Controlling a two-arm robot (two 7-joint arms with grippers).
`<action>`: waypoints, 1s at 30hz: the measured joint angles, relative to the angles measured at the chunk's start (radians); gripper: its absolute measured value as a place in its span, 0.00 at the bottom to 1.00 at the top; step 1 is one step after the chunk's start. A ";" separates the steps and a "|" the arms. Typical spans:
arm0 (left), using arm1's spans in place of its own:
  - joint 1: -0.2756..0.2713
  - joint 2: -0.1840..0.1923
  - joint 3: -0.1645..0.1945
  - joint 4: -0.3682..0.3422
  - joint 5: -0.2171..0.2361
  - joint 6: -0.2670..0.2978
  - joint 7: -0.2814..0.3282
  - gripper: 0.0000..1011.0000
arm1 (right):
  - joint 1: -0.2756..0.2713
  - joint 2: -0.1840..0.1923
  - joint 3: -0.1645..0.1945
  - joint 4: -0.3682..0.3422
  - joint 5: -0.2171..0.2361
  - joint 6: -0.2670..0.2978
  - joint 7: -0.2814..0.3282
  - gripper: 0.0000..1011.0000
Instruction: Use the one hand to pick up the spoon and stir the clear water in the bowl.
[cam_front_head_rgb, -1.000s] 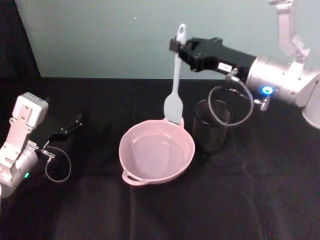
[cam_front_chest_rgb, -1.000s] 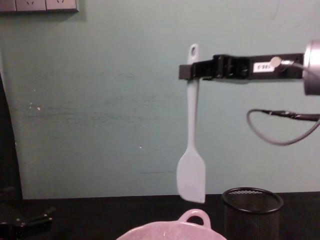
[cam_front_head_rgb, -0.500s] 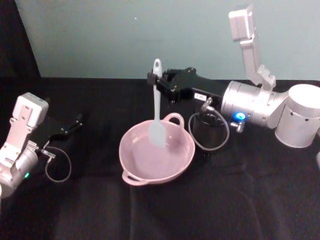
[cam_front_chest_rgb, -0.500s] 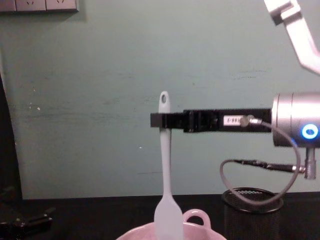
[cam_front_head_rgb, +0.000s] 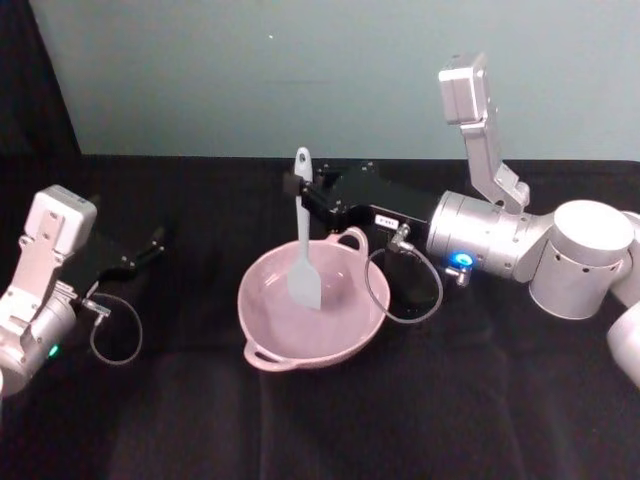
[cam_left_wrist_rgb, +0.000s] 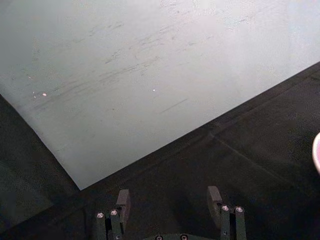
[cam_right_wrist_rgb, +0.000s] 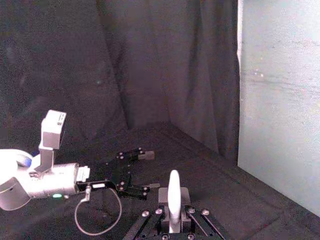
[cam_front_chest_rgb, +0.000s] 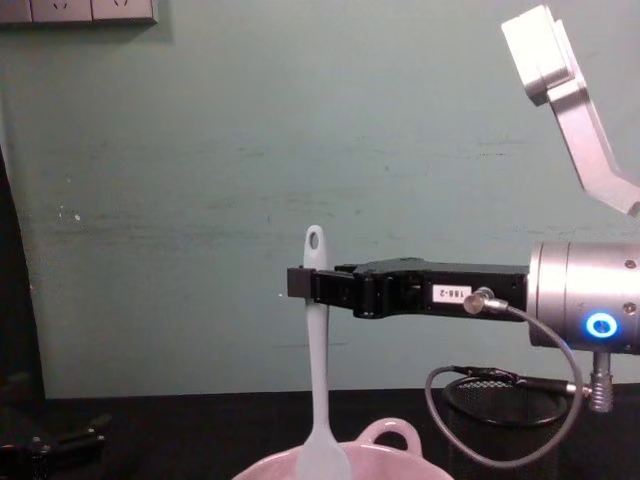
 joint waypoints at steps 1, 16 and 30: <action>0.000 0.000 0.000 0.000 0.000 0.000 0.000 1.00 | 0.000 0.000 0.000 0.000 0.000 0.000 0.000 0.12; 0.000 0.000 0.000 0.000 0.000 0.000 0.000 1.00 | 0.000 0.003 0.000 -0.005 0.002 0.000 0.000 0.12; 0.000 0.000 0.000 0.000 0.000 0.000 0.000 1.00 | -0.021 0.000 0.015 0.009 -0.011 -0.032 0.044 0.12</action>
